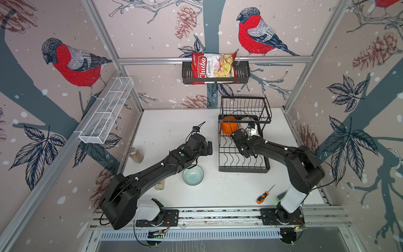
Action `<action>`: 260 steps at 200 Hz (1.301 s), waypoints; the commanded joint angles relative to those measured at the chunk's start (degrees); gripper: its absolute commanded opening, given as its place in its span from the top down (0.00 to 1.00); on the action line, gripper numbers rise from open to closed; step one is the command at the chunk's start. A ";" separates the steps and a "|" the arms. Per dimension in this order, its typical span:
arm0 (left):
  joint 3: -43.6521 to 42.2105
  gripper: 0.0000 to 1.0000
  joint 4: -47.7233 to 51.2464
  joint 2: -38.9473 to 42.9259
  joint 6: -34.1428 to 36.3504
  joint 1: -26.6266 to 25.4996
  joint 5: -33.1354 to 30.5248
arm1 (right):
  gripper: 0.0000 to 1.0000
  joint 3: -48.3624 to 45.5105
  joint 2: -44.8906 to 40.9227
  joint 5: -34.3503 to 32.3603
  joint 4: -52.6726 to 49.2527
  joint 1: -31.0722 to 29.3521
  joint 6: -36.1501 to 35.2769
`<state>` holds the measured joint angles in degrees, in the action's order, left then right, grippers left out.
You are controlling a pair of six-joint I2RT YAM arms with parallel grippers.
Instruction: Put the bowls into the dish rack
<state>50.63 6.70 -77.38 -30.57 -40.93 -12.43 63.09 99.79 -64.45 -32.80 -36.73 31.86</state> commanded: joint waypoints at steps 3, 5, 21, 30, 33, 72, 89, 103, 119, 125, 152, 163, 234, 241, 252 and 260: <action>0.26 0.03 -1.42 -0.22 0.49 0.15 0.03 | 1.00 -0.07 -0.17 -3.26 0.82 0.08 2.68; 0.28 0.03 -1.47 -0.27 0.46 0.15 0.03 | 1.00 -0.12 -0.18 -3.46 0.57 0.02 2.95; 0.34 0.03 -1.91 -0.48 0.51 0.15 0.53 | 1.00 0.30 0.22 -4.75 -0.78 -0.01 4.48; 0.30 0.03 -1.99 -0.66 0.52 0.15 0.75 | 1.00 0.54 0.33 -5.31 -1.36 -0.01 5.10; 0.32 0.03 -2.09 -0.66 0.58 0.15 0.96 | 1.00 0.58 0.39 -5.54 -1.60 -0.01 5.44; 0.56 0.04 -3.07 -1.23 1.95 0.15 5.82 | 1.00 -0.99 -2.09 0.05 3.51 -0.05 0.07; 0.52 0.04 -4.11 -1.23 2.76 0.06 8.94 | 1.00 -3.25 -5.12 6.60 7.62 -0.10 -3.28; 0.14 0.03 -4.99 -1.03 2.98 -0.16 10.38 | 1.00 -4.85 -7.42 10.48 9.10 -0.10 -4.25; 0.25 0.03 -5.25 -1.17 3.30 -0.61 11.41 | 1.00 -6.14 -9.54 13.73 9.79 -0.26 -5.01; 0.54 0.03 -5.10 -1.34 3.32 -0.87 11.82 | 1.00 -6.58 -10.30 15.19 10.22 -0.32 -5.41; 3.63 0.03 -4.04 -3.71 3.56 -3.52 11.68 | 1.00 -7.93 -13.94 20.63 11.92 -0.71 -6.34; 5.22 0.03 -4.00 -5.25 3.34 -4.47 11.77 | 1.00 -8.07 -15.05 22.09 12.20 -0.97 -6.25; 14.50 0.08 -2.77 -14.80 3.57 -7.40 11.38 | 1.00 -7.90 -19.41 29.02 12.65 -2.55 -6.55; 14.96 0.08 -2.67 -15.31 3.67 -7.34 11.26 | 1.00 -7.73 -19.22 27.94 11.99 -2.64 -6.01; 15.53 0.09 -2.66 -16.04 3.92 -7.34 11.24 | 1.00 -7.68 -19.02 27.19 11.44 -2.64 -6.06; 15.85 0.09 -2.70 -16.57 4.00 -7.41 11.33 | 1.00 -7.80 -19.08 27.46 11.59 -2.64 -6.27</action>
<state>65.28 4.25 -92.77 -27.97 -48.18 -1.15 54.96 80.79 -36.01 -22.61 -39.20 25.41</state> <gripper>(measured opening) 0.914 0.107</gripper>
